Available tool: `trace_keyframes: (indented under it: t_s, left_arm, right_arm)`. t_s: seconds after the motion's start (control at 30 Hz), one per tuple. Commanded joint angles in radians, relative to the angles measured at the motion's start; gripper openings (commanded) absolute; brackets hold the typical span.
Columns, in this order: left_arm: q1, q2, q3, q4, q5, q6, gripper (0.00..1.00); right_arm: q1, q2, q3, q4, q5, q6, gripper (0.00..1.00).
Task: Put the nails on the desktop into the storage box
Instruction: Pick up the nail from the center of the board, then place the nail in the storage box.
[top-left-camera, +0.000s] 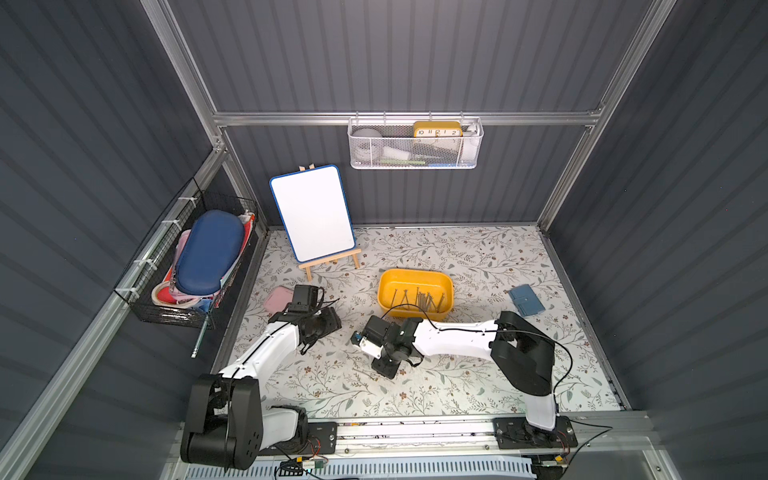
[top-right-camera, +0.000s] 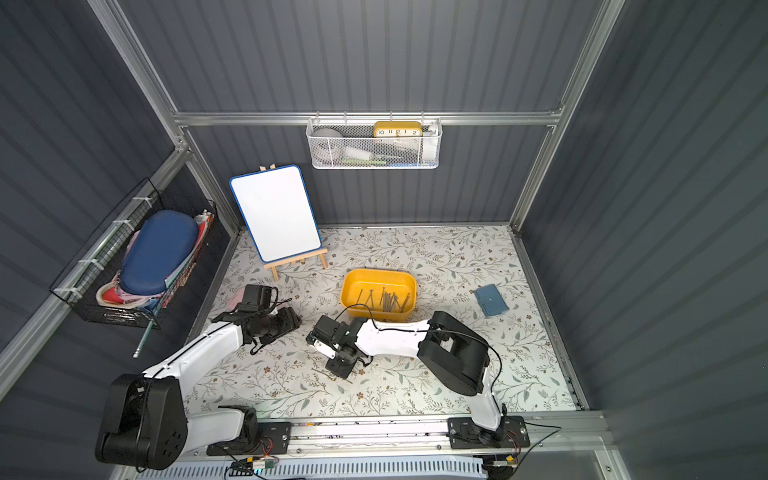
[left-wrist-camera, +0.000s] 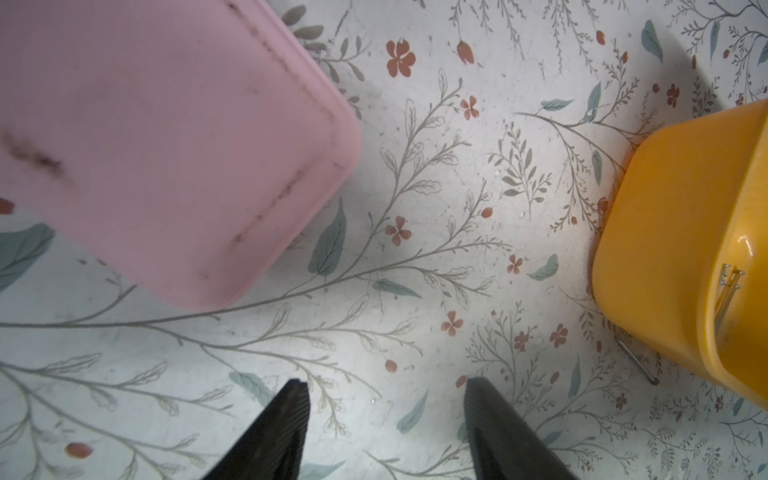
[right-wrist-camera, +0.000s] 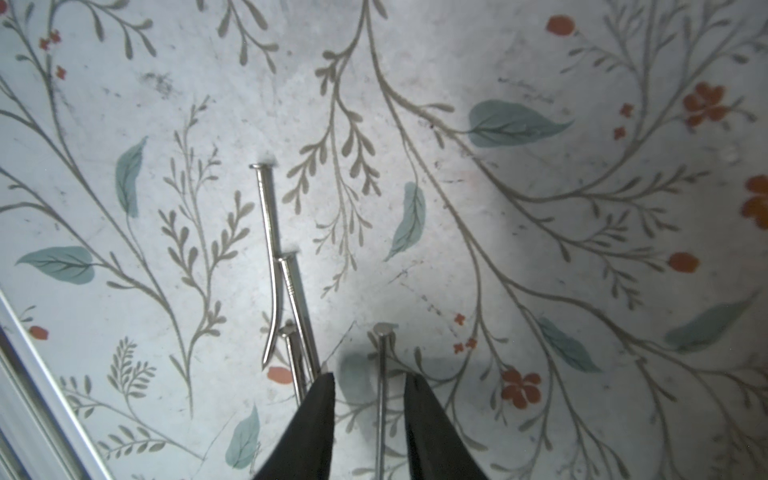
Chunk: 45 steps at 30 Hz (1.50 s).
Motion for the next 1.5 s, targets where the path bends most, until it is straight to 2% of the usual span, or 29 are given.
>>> trace_keyframes:
  t_s: [0.0, 0.07, 0.17, 0.37, 0.57, 0.83, 1.03, 1.1, 1.23, 1.47]
  left_arm:
    - [-0.003, -0.015, -0.01, 0.007, 0.01, 0.001, 0.65]
    - [-0.003, -0.017, -0.01, 0.006, 0.012, 0.001, 0.65]
    - [-0.003, -0.019, -0.01, 0.005, 0.008, 0.002, 0.65]
    - [-0.003, -0.017, -0.01, 0.007, 0.008, 0.006, 0.65]
    - [-0.003, -0.014, -0.01, 0.007, 0.007, 0.007, 0.65]
    - [-0.003, -0.011, -0.009, 0.007, 0.009, 0.008, 0.64]
    - [-0.003, -0.013, -0.011, 0.011, 0.013, 0.009, 0.64]
    - [-0.003, -0.011, -0.011, 0.011, 0.014, 0.012, 0.64]
    - [-0.003, -0.011, -0.012, 0.011, 0.018, 0.014, 0.64]
    - [-0.003, -0.004, -0.012, 0.014, 0.018, 0.015, 0.64]
  right_arm:
    - [0.006, 0.043, 0.034, -0.021, 0.009, -0.008, 0.31]
    - [0.006, 0.063, 0.048, -0.027, 0.007, -0.009, 0.26]
    - [0.006, 0.096, 0.068, -0.049, 0.01, -0.011, 0.13]
    - [0.006, 0.123, 0.061, -0.057, 0.025, -0.005, 0.0]
    - [-0.011, 0.095, 0.082, -0.039, 0.089, 0.006, 0.0]
    - [-0.132, -0.072, 0.195, -0.067, 0.054, 0.106, 0.0]
    - [-0.32, -0.161, 0.241, -0.111, 0.049, 0.306, 0.0]
    - [-0.398, -0.171, 0.221, -0.111, 0.09, 0.386, 0.0]
    - [-0.538, -0.177, 0.122, -0.017, 0.054, 0.519, 0.0]
    - [-0.616, -0.088, 0.058, 0.091, 0.055, 0.611, 0.0]
